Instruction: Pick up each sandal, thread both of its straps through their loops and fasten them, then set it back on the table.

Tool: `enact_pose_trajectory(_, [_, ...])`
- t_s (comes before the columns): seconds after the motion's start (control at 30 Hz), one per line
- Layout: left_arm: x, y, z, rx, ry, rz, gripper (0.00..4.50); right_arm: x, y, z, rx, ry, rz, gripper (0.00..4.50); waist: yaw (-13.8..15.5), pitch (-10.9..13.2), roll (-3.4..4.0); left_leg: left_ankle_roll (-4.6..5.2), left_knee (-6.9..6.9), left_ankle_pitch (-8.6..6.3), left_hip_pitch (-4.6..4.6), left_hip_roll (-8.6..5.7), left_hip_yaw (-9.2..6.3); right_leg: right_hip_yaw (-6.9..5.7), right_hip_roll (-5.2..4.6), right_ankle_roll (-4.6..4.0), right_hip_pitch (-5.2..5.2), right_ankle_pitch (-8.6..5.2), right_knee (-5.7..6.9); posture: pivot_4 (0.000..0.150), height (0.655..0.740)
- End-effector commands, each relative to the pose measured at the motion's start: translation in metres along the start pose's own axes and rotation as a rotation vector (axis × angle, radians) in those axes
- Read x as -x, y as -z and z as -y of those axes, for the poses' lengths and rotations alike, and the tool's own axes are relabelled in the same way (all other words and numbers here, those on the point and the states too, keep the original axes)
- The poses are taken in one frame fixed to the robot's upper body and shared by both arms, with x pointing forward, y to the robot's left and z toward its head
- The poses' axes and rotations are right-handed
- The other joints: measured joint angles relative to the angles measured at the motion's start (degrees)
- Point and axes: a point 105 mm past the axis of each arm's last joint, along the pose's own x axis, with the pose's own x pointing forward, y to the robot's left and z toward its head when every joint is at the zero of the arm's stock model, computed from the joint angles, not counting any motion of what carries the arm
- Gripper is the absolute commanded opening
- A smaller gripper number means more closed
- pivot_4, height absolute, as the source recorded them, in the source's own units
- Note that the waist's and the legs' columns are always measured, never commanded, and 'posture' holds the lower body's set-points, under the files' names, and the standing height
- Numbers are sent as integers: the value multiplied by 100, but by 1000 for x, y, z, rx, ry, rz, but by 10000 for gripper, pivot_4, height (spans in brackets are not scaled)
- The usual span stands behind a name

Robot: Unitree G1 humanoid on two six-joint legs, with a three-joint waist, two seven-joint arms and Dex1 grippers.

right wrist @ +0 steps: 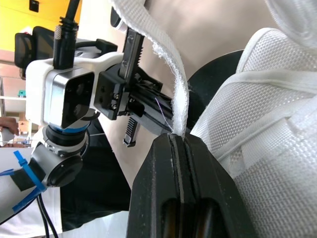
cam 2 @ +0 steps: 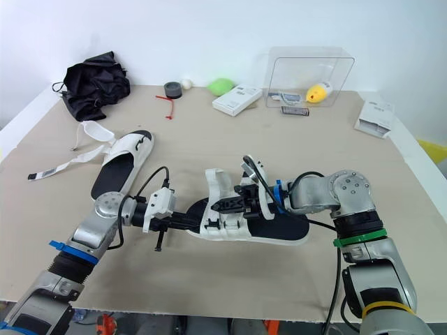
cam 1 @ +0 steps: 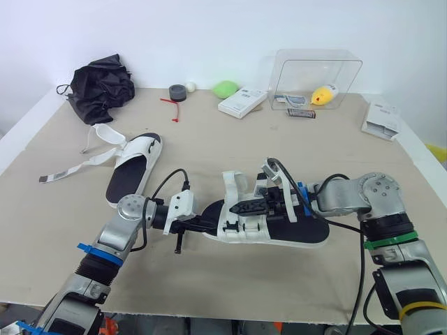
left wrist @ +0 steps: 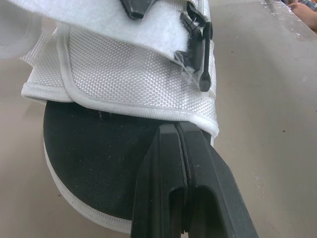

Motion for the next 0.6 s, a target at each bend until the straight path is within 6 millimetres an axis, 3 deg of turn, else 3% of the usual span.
enact_pose_trajectory(0.03, [-9,38,27,132,93,-99,0,6,-14,-7,14,-7,38,541,0,0,0,0,0,0,0,0,1,0,0,0,0,0,0,1500,7400])
enact_pose_trajectory(0.5, [-9,42,31,145,86,-98,0,4,-15,-34,109,-108,3,541,0,0,1,1,-2,-1,-1,0,3,1,-1,1,-2,-1,0,1500,7400])
enact_pose_trajectory(0.6, [-10,42,31,146,84,-97,0,4,-11,-32,107,-106,-9,541,1,0,1,1,-3,-1,-1,0,0,-1,-1,1,-2,-1,0,1500,7400])
